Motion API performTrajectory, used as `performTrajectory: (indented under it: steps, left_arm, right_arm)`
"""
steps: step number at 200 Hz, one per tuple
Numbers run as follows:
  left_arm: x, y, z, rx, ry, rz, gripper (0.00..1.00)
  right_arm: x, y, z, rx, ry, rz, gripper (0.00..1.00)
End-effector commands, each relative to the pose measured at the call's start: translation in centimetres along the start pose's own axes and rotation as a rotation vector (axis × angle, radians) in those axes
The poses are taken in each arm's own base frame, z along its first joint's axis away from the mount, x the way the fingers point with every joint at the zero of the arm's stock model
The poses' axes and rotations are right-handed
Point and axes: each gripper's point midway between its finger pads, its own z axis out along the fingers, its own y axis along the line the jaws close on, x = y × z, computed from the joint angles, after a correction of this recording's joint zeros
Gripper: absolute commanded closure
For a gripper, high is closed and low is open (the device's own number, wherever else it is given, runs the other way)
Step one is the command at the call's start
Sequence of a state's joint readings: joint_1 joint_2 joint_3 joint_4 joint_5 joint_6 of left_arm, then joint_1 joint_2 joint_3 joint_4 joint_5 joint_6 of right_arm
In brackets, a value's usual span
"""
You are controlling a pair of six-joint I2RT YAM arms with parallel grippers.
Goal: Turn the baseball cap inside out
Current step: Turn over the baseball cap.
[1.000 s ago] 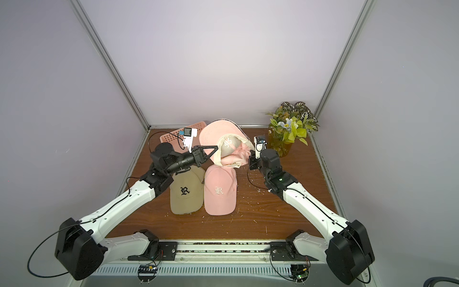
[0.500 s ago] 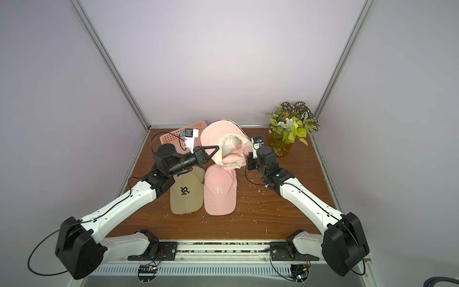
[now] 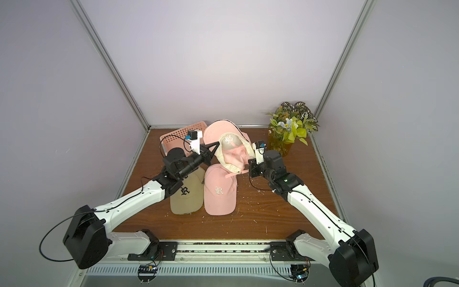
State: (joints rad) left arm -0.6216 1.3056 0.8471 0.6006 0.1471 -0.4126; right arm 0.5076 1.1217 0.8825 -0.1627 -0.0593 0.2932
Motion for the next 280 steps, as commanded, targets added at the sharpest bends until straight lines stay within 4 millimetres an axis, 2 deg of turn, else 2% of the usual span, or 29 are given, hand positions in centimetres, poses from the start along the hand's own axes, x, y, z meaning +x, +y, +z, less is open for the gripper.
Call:
performTrajectory:
  steps: [1,8,17,28,49,83,114,130,151,172,194,225,255,280]
  left_arm:
    - [-3.9,0.1,-0.3,-0.040,-0.162,0.092,0.99]
    - [-3.6,-0.1,-0.1,-0.029,-0.143,0.085,0.99]
    - [-3.2,-0.6,0.1,-0.001,-0.117,0.070,0.99]
    - [-2.8,-1.3,0.3,0.040,-0.081,0.050,0.99]
    - [-1.9,-1.7,1.0,0.058,0.009,0.004,0.99]
    - [-1.1,-1.9,2.1,0.049,0.117,-0.056,0.99]
    - [-1.2,-3.4,3.0,0.124,0.175,-0.110,0.98]
    - [-1.1,-4.3,3.3,0.164,0.207,-0.124,0.97]
    - [-1.3,-5.2,3.3,0.211,0.230,-0.144,0.97]
    - [-1.6,-6.0,2.8,0.245,0.238,-0.161,0.97]
    - [-2.3,-6.7,2.2,0.271,0.238,-0.170,0.97]
    - [-3.7,-7.7,1.5,0.310,0.209,-0.190,0.97]
    - [-4.4,-8.2,1.4,0.333,0.190,-0.203,0.97]
    - [-4.8,-8.5,1.3,0.349,0.174,-0.212,0.97]
  right_arm:
    - [-1.0,0.2,-1.2,-0.008,-0.011,0.031,0.94]
    - [-1.4,0.3,-1.4,-0.007,-0.028,0.020,0.87]
    - [-1.9,0.4,-1.8,-0.011,-0.061,-0.016,0.71]
    - [-2.9,0.3,-2.5,-0.003,-0.123,-0.057,0.59]
    - [-4.6,0.8,-4.5,-0.017,-0.257,-0.164,0.46]
    - [-6.3,3.3,-7.0,-0.111,-0.380,-0.327,0.45]
    - [-6.8,6.5,-7.2,-0.237,-0.400,-0.406,0.49]
    - [-7.1,7.4,-6.9,-0.244,-0.411,-0.415,0.50]
    - [-7.6,7.4,-5.7,-0.177,-0.411,-0.426,0.50]
    - [-8.2,5.2,-4.0,-0.018,-0.393,-0.389,0.51]
    - [-7.3,3.1,-1.9,0.097,-0.328,-0.383,0.49]
    - [-4.3,2.5,0.8,0.096,-0.226,-0.390,0.42]
    - [-1.6,2.3,2.2,0.081,-0.160,-0.403,0.35]
    - [-0.1,1.9,2.6,0.094,-0.127,-0.429,0.30]
